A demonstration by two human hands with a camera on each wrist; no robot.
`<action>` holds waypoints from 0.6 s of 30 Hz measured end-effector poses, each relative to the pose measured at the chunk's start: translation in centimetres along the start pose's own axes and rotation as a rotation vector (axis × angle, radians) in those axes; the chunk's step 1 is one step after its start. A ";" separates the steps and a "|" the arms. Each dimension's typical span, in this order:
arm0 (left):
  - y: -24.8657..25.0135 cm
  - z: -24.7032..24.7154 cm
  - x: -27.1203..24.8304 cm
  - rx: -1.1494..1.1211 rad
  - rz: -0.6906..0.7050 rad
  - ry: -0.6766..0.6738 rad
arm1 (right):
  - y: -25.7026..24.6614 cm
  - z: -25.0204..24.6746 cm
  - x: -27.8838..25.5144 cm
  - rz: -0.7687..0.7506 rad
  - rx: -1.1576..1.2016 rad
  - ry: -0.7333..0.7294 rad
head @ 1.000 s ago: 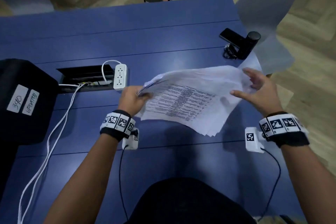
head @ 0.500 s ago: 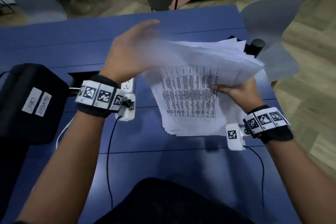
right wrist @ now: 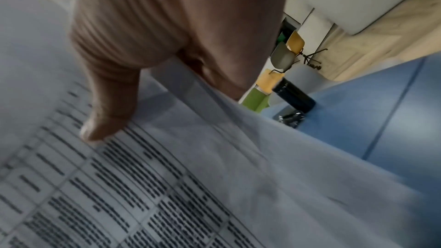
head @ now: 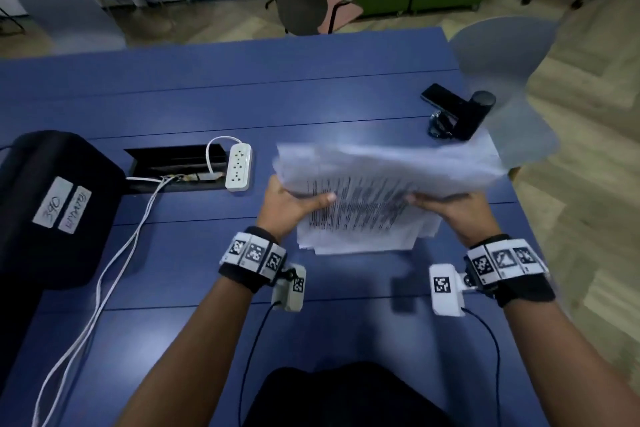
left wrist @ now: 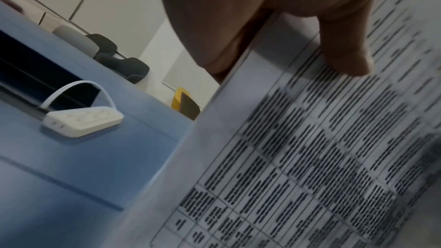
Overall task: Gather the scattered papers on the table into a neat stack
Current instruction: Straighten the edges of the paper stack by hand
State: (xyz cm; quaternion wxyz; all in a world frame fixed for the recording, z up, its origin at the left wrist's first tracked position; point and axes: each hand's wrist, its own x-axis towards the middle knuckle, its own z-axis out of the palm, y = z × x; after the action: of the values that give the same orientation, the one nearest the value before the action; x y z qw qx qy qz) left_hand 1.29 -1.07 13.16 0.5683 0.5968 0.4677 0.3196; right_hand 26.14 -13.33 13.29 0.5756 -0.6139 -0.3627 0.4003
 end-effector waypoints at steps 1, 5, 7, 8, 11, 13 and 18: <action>-0.7 0.3 -0.3 -0.020 0.006 -0.043 | 0.7 0.0 -0.2 0.004 0.019 -0.005; -1.2 0.6 -1.0 -0.003 0.069 -0.094 | 1.2 -0.3 -0.6 -0.050 -0.051 -0.048; -0.1 0.8 -1.0 -0.053 0.114 -0.082 | 0.2 -0.2 -0.5 -0.061 0.029 -0.004; 0.6 1.0 -1.0 -0.085 0.134 -0.057 | -0.6 0.2 -0.4 -0.084 0.042 0.026; 2.8 2.1 -1.0 -0.106 0.202 0.114 | -3.6 1.9 -0.6 -0.234 0.030 0.140; 4.6 2.7 -1.1 -0.068 0.268 0.226 | -5.5 2.9 -1.0 -0.358 -0.002 0.178; 7.7 3.9 -2.1 -0.082 0.397 0.259 | -6.3 4.6 -1.9 -0.516 0.141 0.213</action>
State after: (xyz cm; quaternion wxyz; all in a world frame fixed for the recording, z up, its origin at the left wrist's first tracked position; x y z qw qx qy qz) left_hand 5.56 -3.86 20.40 0.4532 0.6075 0.3971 0.5176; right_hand 21.26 -12.69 19.63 0.7347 -0.4983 -0.4157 0.1980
